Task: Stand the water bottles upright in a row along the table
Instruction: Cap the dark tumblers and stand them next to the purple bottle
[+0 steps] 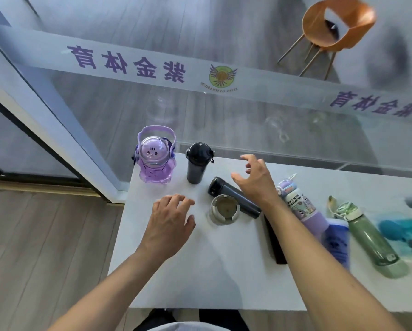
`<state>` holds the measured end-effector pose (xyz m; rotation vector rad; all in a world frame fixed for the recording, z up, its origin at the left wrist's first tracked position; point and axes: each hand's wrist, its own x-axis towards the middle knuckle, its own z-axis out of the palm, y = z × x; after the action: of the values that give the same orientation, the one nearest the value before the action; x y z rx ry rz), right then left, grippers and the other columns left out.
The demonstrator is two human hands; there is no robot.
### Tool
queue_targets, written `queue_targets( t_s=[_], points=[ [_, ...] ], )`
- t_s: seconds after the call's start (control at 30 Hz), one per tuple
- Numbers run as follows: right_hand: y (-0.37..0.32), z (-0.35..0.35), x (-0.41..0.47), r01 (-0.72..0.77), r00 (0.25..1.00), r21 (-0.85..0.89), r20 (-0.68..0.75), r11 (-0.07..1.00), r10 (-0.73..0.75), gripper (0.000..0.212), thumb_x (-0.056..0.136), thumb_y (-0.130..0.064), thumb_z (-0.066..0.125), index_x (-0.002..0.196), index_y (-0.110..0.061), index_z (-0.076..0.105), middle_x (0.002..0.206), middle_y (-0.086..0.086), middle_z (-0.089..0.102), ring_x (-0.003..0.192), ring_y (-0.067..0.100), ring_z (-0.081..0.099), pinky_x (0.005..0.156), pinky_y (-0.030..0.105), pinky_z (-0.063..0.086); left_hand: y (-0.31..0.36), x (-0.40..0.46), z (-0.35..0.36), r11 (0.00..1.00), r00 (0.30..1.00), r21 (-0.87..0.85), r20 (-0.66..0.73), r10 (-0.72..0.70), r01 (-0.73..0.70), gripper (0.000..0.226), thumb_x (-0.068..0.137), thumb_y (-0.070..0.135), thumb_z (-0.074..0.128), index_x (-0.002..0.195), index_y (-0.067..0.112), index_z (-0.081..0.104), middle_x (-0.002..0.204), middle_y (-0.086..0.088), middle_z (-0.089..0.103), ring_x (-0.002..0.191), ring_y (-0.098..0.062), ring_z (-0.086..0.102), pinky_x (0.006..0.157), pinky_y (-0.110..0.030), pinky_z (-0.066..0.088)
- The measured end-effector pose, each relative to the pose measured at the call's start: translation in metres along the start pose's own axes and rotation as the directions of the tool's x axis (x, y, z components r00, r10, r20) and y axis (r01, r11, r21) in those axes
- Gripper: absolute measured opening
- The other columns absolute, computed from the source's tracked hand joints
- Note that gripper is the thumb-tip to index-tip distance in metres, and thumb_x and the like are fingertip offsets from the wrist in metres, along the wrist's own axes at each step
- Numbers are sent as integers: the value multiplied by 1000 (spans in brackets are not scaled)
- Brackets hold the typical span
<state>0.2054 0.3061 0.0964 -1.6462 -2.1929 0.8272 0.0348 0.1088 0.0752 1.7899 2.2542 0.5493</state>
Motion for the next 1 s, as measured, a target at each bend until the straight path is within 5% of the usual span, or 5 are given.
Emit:
queue_targets(
  t_s=[0.2,0.5,0.8,1.0],
  points=[
    [45,7,9,-26,984,-23,173,999,29,50,86,-29,72,132,-18,56,117,10,57,109,25,59,98,35,47,43,2,21,999,999,23,31,24,-25,42,84,43,49,121,24,59,118,2,61,111,-24,55,93,-37,40],
    [79,39,55,70,893,-70,449,995,-31,58,82,-43,72,133,-23,55,128,8,58,119,26,58,102,42,48,104,18,60,992,984,34,123,-128,125,69,81,44,64,144,34,38,152,1,37,134,-27,40,101,-43,42],
    [62,70,85,220,803,-183,592,958,-72,84,74,-57,76,143,-23,42,140,7,52,131,31,50,108,41,40,119,28,75,982,982,-26,-14,-186,186,53,79,17,77,128,26,58,140,-3,50,118,-24,47,101,-35,46],
    [58,84,91,240,751,-212,659,947,-43,69,62,-60,78,115,-22,55,117,3,65,114,28,61,96,39,48,119,29,73,976,977,-27,15,-214,214,52,82,21,74,130,30,56,143,1,46,117,-24,47,99,-32,47]
  ],
)
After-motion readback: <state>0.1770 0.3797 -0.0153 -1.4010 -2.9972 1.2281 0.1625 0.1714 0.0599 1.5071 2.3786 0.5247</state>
